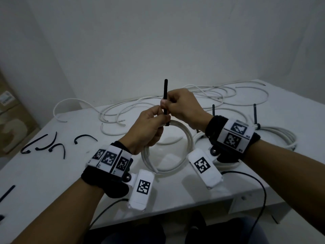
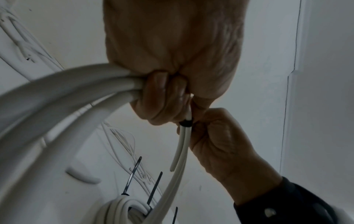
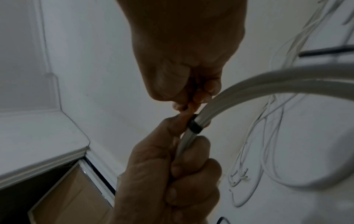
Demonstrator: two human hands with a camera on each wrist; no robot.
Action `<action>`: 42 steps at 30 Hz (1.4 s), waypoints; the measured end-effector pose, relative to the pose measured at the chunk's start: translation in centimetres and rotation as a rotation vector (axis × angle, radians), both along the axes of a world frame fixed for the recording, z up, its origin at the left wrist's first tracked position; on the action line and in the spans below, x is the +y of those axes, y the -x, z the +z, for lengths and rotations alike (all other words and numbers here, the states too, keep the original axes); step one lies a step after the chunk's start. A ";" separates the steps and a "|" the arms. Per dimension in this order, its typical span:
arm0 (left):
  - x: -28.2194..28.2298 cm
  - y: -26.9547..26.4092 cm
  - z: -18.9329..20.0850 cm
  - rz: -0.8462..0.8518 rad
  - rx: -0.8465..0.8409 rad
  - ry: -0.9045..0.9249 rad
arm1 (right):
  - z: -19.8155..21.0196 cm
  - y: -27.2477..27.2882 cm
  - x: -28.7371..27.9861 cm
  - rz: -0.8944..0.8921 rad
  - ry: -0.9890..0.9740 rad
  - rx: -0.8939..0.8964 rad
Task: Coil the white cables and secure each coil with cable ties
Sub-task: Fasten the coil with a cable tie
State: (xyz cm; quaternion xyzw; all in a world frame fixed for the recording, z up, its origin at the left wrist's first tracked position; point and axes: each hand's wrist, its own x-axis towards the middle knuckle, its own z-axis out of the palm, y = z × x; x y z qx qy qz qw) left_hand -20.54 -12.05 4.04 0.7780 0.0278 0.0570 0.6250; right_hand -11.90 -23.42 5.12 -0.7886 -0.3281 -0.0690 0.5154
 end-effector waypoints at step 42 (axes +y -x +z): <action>-7.6 -4.8 -5.9 0.057 0.136 -0.824 | -6.5 -2.3 -15.5 -0.266 0.502 0.347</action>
